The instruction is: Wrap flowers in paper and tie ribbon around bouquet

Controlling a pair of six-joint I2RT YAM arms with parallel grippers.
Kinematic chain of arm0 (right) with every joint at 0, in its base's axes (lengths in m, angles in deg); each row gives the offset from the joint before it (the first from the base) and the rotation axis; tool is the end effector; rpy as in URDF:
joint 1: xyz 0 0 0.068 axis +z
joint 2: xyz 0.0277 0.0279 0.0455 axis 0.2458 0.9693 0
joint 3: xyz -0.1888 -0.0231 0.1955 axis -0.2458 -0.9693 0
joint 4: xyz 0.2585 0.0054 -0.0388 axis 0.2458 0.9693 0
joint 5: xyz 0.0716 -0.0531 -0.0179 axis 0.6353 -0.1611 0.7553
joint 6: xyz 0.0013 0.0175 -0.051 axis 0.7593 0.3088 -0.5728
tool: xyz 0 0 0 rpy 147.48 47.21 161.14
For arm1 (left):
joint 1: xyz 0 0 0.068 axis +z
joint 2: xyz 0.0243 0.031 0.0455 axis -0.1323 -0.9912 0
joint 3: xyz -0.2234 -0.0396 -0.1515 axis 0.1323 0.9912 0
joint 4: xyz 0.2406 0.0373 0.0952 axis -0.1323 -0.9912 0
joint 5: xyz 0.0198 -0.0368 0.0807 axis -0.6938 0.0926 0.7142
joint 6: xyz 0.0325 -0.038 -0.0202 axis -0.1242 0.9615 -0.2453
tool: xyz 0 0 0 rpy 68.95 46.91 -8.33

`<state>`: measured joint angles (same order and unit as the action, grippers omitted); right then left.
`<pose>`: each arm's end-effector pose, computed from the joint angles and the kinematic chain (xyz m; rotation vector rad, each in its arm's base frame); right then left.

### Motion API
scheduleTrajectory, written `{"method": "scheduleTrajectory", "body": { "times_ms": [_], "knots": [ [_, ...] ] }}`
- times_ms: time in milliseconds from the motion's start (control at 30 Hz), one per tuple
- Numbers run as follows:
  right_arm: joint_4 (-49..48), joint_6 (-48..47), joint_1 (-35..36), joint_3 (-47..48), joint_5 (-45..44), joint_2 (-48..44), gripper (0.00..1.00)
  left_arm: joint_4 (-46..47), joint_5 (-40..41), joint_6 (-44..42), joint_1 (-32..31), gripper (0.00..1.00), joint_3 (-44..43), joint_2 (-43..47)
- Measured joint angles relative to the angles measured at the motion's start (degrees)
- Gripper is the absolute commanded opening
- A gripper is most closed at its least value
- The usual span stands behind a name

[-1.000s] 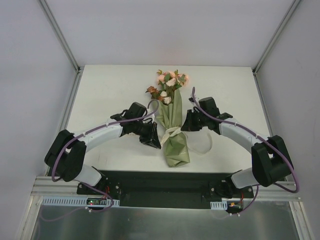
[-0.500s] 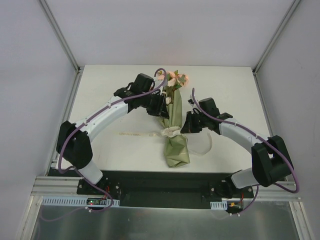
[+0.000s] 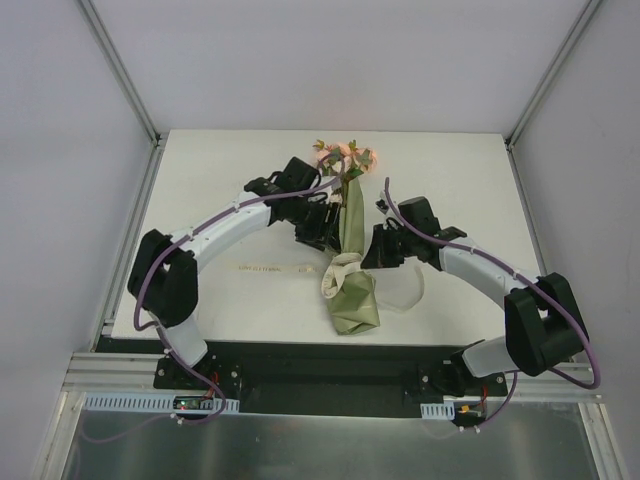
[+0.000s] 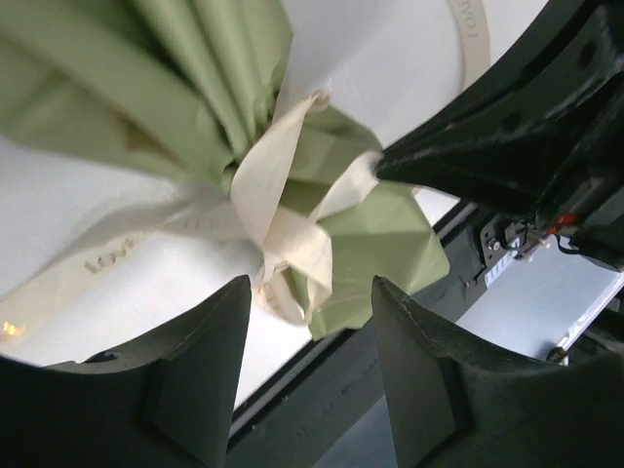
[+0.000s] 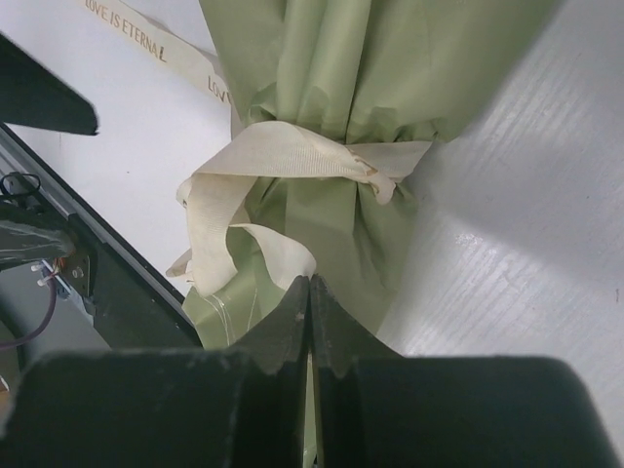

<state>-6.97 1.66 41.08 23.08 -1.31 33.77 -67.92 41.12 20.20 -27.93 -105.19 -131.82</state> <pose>0.2549 0.1475 0.2160 -0.6871 2.2918 0.8400 0.2915 -0.2289 0.2752 0.5461 2.5279 -1.0181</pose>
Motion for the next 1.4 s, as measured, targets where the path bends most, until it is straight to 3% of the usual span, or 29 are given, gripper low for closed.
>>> {"method": "scheduleTrajectory", "body": {
  "times_ms": [100, 333, 833, 967, 1033, 1267, 1400],
  "knots": [
    [0.0, 0.3, 0.0, -0.7, 0.0, -0.1, 0.03, 0.5, 0.3, -1.7, -1.7, 0.4, -4.3, -5.0],
    [-0.6, 1.3, 0.0, -1.5, 0.5, -0.2, 0.02, 1.3, 3.1, -5.6, -4.6, 0.44, -11.4, -16.5],
    [-3.0, 2.8, 0.1, -2.4, 1.5, -0.2, 0.02, 1.4, 6.4, -7.5, -4.9, 0.49, -12.3, -18.2],
    [-3.1, 3.1, 0.3, -2.4, 1.5, -0.2, 0.01, 1.6, 6.4, -7.6, -5.0, 0.4, -12.3, -18.3],
    [-3.1, 3.1, 0.5, -2.4, 1.5, -0.2, 0.01, 1.8, 6.1, -7.5, -5.0, 0.24, -12.3, -18.6],
    [-3.2, 3.7, 0.8, -2.4, 1.5, -0.1, 0.01, 3.0, 4.4, -6.8, -4.9, 0.0, -12.3, -20.2],
    [-3.3, 4.7, 0.8, -2.4, 1.4, 0.1, 0.0, 3.2, 4.3, -6.4, -4.9, 0.0, -12.3, -20.2]
  ]
}}
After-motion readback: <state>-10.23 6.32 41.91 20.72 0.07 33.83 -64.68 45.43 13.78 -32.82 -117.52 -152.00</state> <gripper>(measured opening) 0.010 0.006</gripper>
